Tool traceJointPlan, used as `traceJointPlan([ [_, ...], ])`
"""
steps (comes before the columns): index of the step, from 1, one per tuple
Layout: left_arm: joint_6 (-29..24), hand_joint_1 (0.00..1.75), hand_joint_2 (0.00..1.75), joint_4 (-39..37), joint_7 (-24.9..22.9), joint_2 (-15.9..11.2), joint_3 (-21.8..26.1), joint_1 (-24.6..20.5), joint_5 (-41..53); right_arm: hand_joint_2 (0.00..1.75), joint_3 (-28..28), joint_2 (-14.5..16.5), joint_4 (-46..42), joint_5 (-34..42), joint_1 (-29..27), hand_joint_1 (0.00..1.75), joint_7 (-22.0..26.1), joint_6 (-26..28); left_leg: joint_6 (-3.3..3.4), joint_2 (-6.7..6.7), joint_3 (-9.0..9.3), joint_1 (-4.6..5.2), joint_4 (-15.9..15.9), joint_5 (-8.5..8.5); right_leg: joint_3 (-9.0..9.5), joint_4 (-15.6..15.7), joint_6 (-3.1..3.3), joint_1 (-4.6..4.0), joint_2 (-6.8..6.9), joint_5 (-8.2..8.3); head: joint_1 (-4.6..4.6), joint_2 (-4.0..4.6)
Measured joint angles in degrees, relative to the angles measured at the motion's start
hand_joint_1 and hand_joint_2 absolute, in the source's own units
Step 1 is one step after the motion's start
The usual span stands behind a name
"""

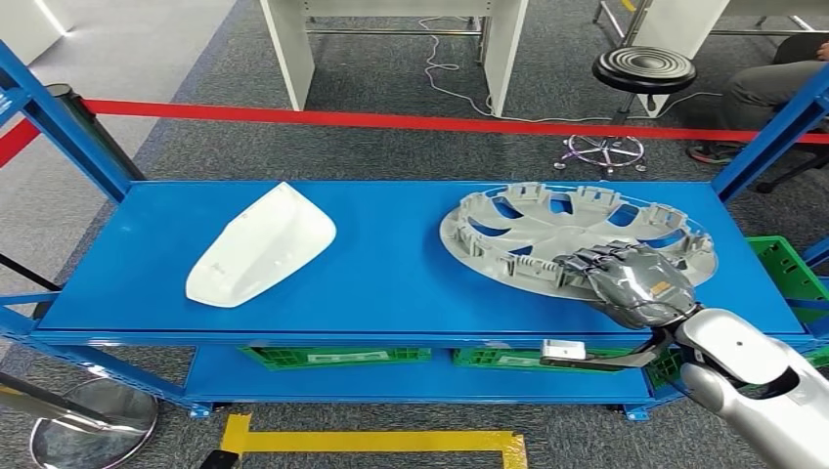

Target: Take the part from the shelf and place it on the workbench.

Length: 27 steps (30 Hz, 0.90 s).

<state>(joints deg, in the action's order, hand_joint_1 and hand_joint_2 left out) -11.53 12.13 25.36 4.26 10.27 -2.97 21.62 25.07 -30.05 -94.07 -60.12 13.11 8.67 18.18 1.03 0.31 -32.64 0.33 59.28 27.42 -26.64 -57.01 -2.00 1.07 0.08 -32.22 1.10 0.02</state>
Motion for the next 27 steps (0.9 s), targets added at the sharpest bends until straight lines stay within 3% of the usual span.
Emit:
traceJointPlan([
  [12,-2.3,0.0,1.75,0.0,-2.9,-0.2,0.3,-0.2,1.1,1.75,0.1,0.0,-0.1,-2.9,2.2,1.75,-1.4,3.0,0.0,0.0,-0.01,0.0,0.0,0.0,0.0,0.0,0.0,0.0,0.0,0.0,-0.01,0.0],
  [27,-5.1,0.0,1.75,0.0,-5.7,0.2,0.4,-1.0,2.8,1.75,-3.6,1.2,-1.7,-16.7,4.1,1.75,-6.4,14.4,0.0,0.0,-0.02,0.0,0.0,0.0,-0.02,0.0,0.0,0.0,0.01,0.0,-0.01,0.0],
])
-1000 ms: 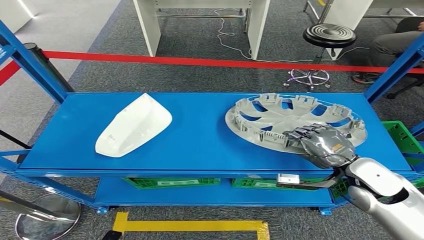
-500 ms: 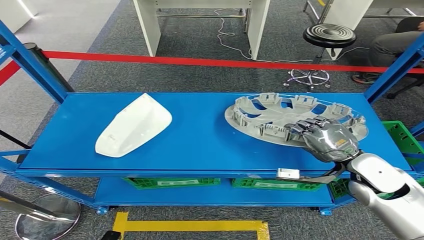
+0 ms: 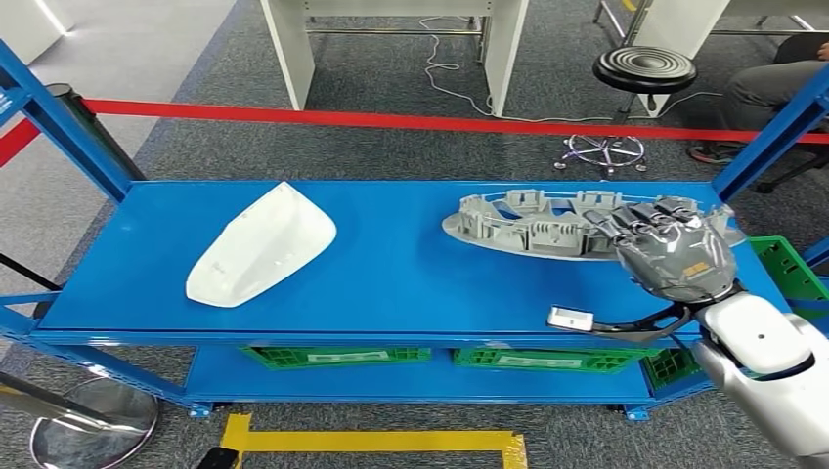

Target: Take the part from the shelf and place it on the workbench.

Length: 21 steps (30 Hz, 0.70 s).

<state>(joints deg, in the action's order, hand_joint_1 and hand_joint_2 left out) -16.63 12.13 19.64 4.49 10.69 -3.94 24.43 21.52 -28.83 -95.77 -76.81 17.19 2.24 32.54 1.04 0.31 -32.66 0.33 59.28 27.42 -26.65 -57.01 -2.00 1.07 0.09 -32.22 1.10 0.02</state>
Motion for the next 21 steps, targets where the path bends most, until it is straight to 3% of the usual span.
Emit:
traceJointPlan([
  [21,-1.2,0.0,1.75,0.0,-0.7,0.7,0.0,-0.7,1.2,1.75,-1.0,1.2,-0.1,-2.2,5.1,1.75,-0.1,0.7,0.0,0.0,-0.02,0.0,0.0,0.0,-0.01,0.0,0.0,0.0,0.0,0.0,0.01,0.0],
])
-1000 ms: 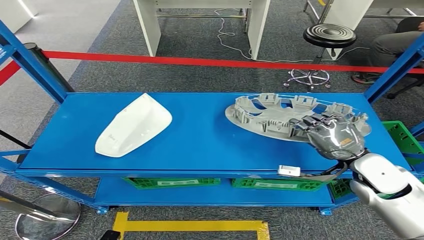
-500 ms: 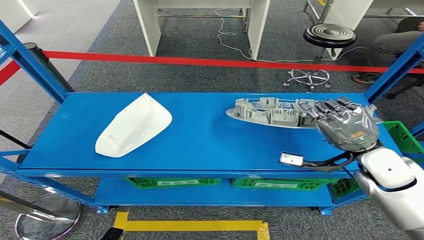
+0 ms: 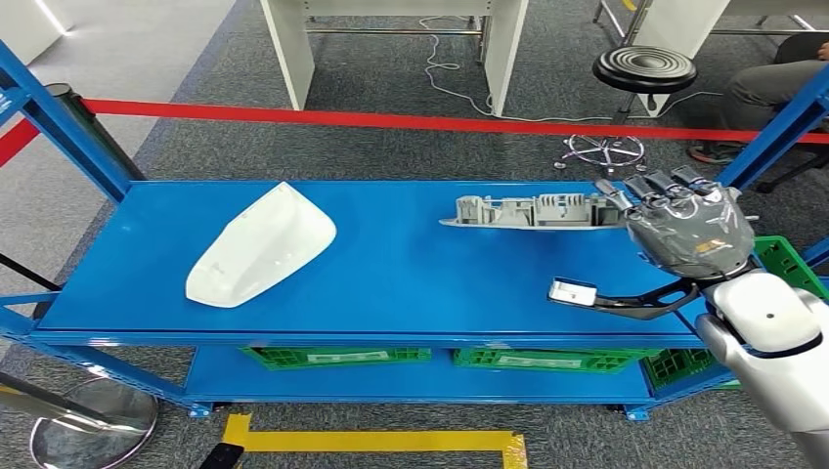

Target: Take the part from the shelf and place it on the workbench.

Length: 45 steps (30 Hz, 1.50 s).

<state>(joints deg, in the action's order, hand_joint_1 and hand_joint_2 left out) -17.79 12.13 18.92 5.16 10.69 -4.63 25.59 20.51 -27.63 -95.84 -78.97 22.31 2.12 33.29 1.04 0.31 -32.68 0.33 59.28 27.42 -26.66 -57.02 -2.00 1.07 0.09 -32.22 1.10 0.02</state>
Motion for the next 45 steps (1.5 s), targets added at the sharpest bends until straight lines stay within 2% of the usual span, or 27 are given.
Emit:
traceJointPlan([
  [17,-0.1,0.0,1.75,0.0,0.6,0.1,0.4,-0.1,-0.9,1.75,1.2,0.6,0.1,0.4,2.2,1.75,0.1,-0.2,0.0,0.0,-0.02,0.0,0.0,0.0,-0.02,0.0,0.0,0.0,0.0,0.0,0.0,0.0],
  [23,-2.7,0.0,1.75,0.0,0.7,0.5,2.0,-0.2,-1.9,1.75,1.2,0.7,0.1,0.1,2.9,1.75,-0.7,0.0,0.0,0.0,-0.04,0.0,0.0,0.0,-0.03,0.0,0.0,0.0,0.0,0.0,-0.01,0.0],
  [31,-4.6,0.0,1.75,0.0,0.0,0.9,3.3,-0.5,-2.1,1.75,1.2,0.9,0.2,1.3,7.2,1.75,-1.4,-1.7,0.0,0.0,-0.09,0.07,0.1,0.0,-0.08,0.0,-0.03,0.04,0.0,0.03,-0.01,0.0],
  [37,-5.9,0.0,1.75,0.0,0.0,1.0,4.2,-0.8,-2.0,1.75,1.1,0.9,1.0,3.6,12.7,1.75,-1.3,-5.4,0.04,0.0,-0.2,0.35,0.2,0.02,-0.2,0.0,-0.17,0.28,-0.01,0.11,0.01,0.0],
  [42,-6.1,0.0,1.75,0.0,0.0,1.0,4.5,-0.8,-1.9,1.75,1.1,0.9,2.7,7.5,18.5,1.75,-0.5,-8.9,0.46,0.0,-0.5,0.62,0.4,0.15,-0.39,0.2,-0.57,0.57,-0.03,0.27,0.02,0.0],
  [45,-6.1,0.0,1.75,0.0,-0.1,1.0,4.8,-1.0,-2.2,1.75,1.2,0.8,3.5,9.7,21.6,1.75,0.1,-10.8,1.42,-0.11,-0.13,0.36,-0.7,-0.49,-0.95,-0.3,-0.96,0.59,-0.05,-0.27,-0.06,0.0],
])
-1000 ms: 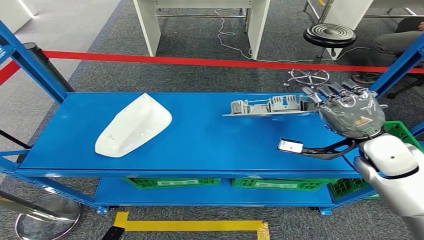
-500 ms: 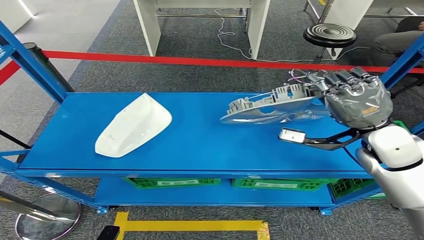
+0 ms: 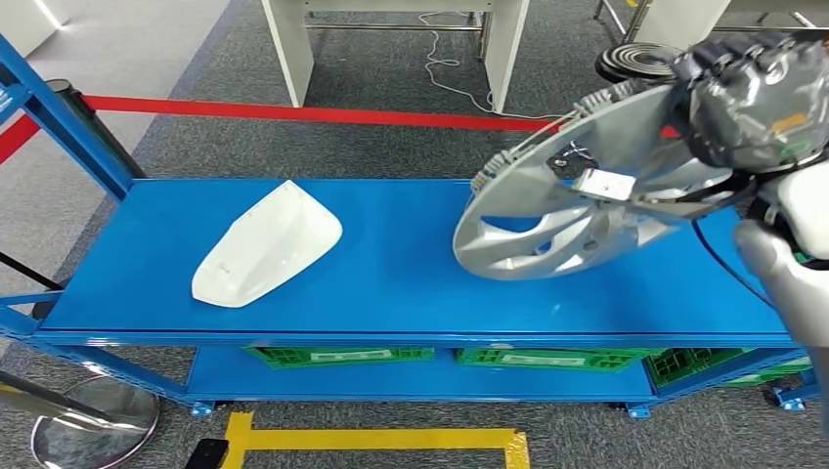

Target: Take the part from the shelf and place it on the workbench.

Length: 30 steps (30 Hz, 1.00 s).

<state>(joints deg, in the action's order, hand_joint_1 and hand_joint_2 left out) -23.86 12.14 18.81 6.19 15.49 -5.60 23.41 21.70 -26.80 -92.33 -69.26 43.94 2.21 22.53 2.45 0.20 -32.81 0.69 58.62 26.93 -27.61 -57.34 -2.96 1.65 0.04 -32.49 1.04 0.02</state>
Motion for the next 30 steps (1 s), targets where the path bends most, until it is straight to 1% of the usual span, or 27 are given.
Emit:
traceJointPlan([
  [1,0.1,0.0,1.75,0.0,-0.1,0.0,0.2,-0.1,-0.1,1.75,0.1,0.0,0.2,0.7,1.1,1.75,0.1,-0.6,0.34,-0.06,0.19,-0.17,-0.5,-0.3,-1.05,-1.8,-0.05,-0.03,0.0,-0.97,-0.11,0.0],
  [2,0.3,0.0,1.75,0.0,-0.3,0.1,0.4,-0.2,-0.2,1.75,0.2,0.0,0.5,1.4,2.1,1.75,0.2,-1.3,0.56,-0.11,0.33,-0.3,-0.7,-0.52,-2.77,-4.8,-0.05,-0.05,0.0,-2.38,-0.23,0.0],
  [3,0.4,0.0,1.75,0.0,-0.5,0.2,0.6,-0.3,-0.3,1.75,0.4,0.0,0.7,2.1,3.1,1.75,0.3,-2.0,0.65,-0.11,0.3,-0.31,-0.8,-0.59,-5.04,-8.9,-0.09,-0.09,0.0,-3.89,-0.33,0.0],
  [4,0.6,0.0,1.75,0.0,-0.7,0.3,0.8,-0.3,-0.4,1.75,0.7,0.0,1.0,2.7,3.8,1.75,0.4,-2.8,0.66,-0.11,0.26,-0.31,-0.8,-0.61,-7.43,-13.0,-0.16,-0.08,0.0,-5.0,-0.37,0.0],
  [5,0.6,0.0,1.75,0.0,-0.9,0.4,0.9,-0.3,-0.4,1.75,1.0,-0.1,1.2,3.4,4.4,1.75,0.4,-3.5,0.64,-0.1,0.26,-0.32,-0.7,-0.59,-9.36,-15.8,-0.22,-0.06,0.0,-5.16,-0.38,0.0],
  [6,0.7,0.0,1.75,0.0,-1.0,0.4,1.0,-0.3,-0.5,1.75,1.3,-0.1,1.4,4.0,4.9,1.75,0.5,-4.2,0.57,-0.07,0.27,-0.36,-0.6,-0.52,-10.48,-16.5,-0.28,-0.03,0.01,-4.11,-0.4,0.0],
  [7,0.7,0.0,1.75,0.0,-1.1,0.5,1.1,-0.3,-0.6,1.75,1.7,-0.1,1.6,4.6,5.5,1.75,0.6,-4.9,0.41,-0.02,0.27,-0.43,-0.4,-0.39,-10.52,-14.8,-0.32,0.03,0.03,-1.81,-0.42,0.0],
  [8,0.7,0.0,1.75,0.0,-1.2,0.5,1.2,-0.3,-0.6,1.75,2.2,-0.1,1.8,5.1,6.2,1.75,0.6,-5.5,0.14,0.04,0.26,-0.52,-0.1,-0.16,-9.74,-11.3,-0.39,0.14,0.06,1.12,-0.43,0.0],
  [9,0.7,0.0,1.75,0.0,-1.3,0.5,1.3,-0.3,-0.6,1.75,2.5,-0.1,2.0,5.6,7.0,1.75,0.7,-6.0,-0.21,0.11,0.15,-0.51,0.2,0.09,-8.63,-8.0,-0.46,0.13,0.05,3.34,-0.44,0.0],
  [10,0.6,0.0,1.75,0.0,-1.3,0.5,1.4,-0.3,-0.6,1.75,2.9,-0.1,2.2,6.0,7.7,1.75,0.6,-6.3,-0.54,0.18,-0.11,-0.47,0.7,0.3,-7.59,-5.2,-0.43,0.12,-0.01,4.77,-0.48,0.0],
  [11,0.4,0.0,1.75,0.0,-1.3,0.5,1.5,-0.3,-0.6,1.75,3.2,-0.1,2.4,6.3,8.2,1.75,0.6,-6.6,-0.86,0.22,-0.48,-0.41,1.1,0.39,-7.01,-3.6,-0.24,0.03,-0.12,5.12,-0.46,0.0],
  [12,0.1,0.0,1.75,0.0,-1.3,0.5,1.6,-0.3,-0.5,1.75,3.4,-0.2,2.5,6.6,8.4,1.75,0.4,-6.7,-1.11,0.25,-0.88,-0.35,1.3,0.35,-6.86,-3.3,0.05,-0.12,-0.26,4.75,-0.5,0.0],
  [14,-0.3,0.0,1.75,0.0,-1.0,0.5,1.8,-0.3,-0.1,1.75,4.0,-0.3,2.7,7.2,8.6,1.75,0.1,-6.8,-1.48,0.22,-1.29,-0.36,1.3,0.22,-7.05,-2.8,0.72,-0.15,-0.45,4.54,-0.56,0.0],
  [15,-0.5,0.0,1.75,0.0,-0.9,0.5,1.9,-0.3,0.0,1.75,4.2,-0.4,2.8,7.4,8.6,1.75,-0.1,-6.5,-1.37,0.21,-1.32,-0.35,1.1,0.1,-7.15,-2.8,0.87,-0.08,-0.48,4.6,-0.59,0.0],
  [16,-0.6,0.0,1.75,0.0,-0.7,0.5,1.9,-0.4,0.2,1.75,4.3,-0.4,2.8,7.5,8.6,1.75,-0.4,-6.1,-1.12,0.21,-1.29,-0.32,0.9,0.02,-7.17,-2.7,0.95,0.0,-0.47,4.68,-0.6,0.0],
  [18,-0.8,0.0,1.75,0.0,-0.5,0.5,1.9,-0.4,0.4,1.75,4.4,-0.4,2.9,7.6,8.5,1.75,-0.8,-5.3,-0.5,0.22,-1.27,-0.28,0.8,-0.18,-7.2,-2.6,0.96,0.09,-0.45,4.74,-0.58,0.0],
  [19,-0.8,0.0,1.75,0.0,-0.4,0.5,1.9,-0.4,0.4,1.75,4.4,-0.4,2.9,7.5,8.4,1.75,-0.9,-5.0,-0.39,0.22,-1.24,-0.27,0.7,-0.18,-7.2,-2.6,0.97,0.08,-0.45,4.74,-0.61,0.0],
  [27,-0.9,0.0,1.75,0.0,-0.4,0.5,1.9,-0.4,0.4,1.75,4.4,-0.4,2.9,7.2,8.2,1.75,-1.2,-4.6,-0.34,0.23,-1.24,-0.25,0.7,-0.25,-7.19,-2.6,0.98,0.04,-0.44,4.75,-0.59,0.0],
  [30,-1.1,0.0,1.75,0.0,-0.2,0.5,2.0,-0.4,0.8,1.75,4.4,-0.4,2.9,5.3,7.0,1.75,-2.9,-2.0,-0.19,0.23,-1.24,-0.3,0.6,-0.47,-7.2,-2.6,1.18,-0.16,-0.44,4.85,-0.6,0.0],
])
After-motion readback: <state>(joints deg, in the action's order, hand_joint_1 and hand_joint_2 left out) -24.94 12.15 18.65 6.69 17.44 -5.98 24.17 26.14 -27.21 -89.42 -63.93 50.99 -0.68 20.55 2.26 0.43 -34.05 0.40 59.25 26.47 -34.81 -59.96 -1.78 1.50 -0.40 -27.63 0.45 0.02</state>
